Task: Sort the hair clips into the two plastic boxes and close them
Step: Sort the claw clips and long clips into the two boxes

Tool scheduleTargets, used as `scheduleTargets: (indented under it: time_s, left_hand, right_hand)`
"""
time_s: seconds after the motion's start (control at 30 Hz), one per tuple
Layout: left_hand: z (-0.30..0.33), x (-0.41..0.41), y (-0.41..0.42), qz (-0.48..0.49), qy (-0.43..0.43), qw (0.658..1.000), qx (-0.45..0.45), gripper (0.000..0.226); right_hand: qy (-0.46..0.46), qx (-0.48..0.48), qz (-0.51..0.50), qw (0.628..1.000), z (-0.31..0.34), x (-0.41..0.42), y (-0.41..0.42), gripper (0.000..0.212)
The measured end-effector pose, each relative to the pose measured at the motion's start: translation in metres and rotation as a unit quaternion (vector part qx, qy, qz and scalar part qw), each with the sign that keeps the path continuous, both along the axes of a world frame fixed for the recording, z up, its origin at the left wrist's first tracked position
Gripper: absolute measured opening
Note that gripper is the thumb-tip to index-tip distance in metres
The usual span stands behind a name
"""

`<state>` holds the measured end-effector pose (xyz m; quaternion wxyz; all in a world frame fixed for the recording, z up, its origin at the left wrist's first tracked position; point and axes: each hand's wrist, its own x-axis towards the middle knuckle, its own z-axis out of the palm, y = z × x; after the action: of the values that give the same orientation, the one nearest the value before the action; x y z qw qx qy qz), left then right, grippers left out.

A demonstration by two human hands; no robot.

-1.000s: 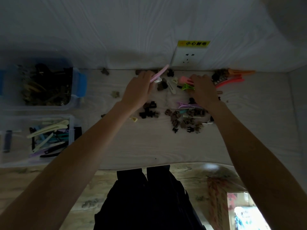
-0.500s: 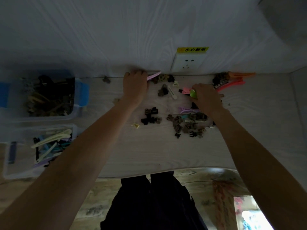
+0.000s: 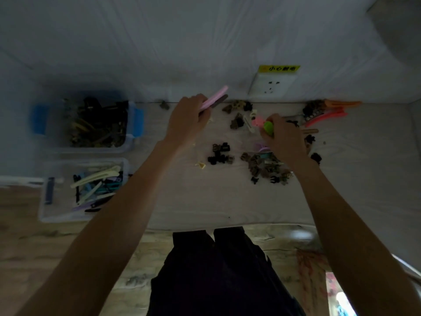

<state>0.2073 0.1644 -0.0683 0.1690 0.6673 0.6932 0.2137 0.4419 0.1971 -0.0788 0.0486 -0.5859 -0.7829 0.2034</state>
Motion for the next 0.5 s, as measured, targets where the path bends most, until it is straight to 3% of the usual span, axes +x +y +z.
scheduleTargets:
  time_s: [0.07, 0.27, 0.4, 0.5]
  left_hand:
    - [0.016, -0.010, -0.023, 0.000, -0.019, 1.000, 0.002, 0.022]
    - [0.036, -0.077, -0.113, 0.015, 0.059, 0.998, 0.002, 0.036]
    - [0.029, -0.130, -0.169, 0.063, 0.118, 0.990, -0.047, 0.027]
    - [0.020, -0.160, -0.205, 0.125, 0.158, 0.970, -0.135, 0.034]
  right_hand:
    - [0.045, -0.036, -0.013, 0.998, 0.002, -0.014, -0.015, 0.027]
    - [0.180, -0.218, -0.020, 0.959, 0.015, -0.070, -0.068, 0.015]
    - [0.260, -0.329, -0.018, 0.908, 0.026, -0.122, -0.097, 0.015]
    - [0.272, -0.366, 0.018, 0.890, 0.040, -0.169, -0.114, 0.016]
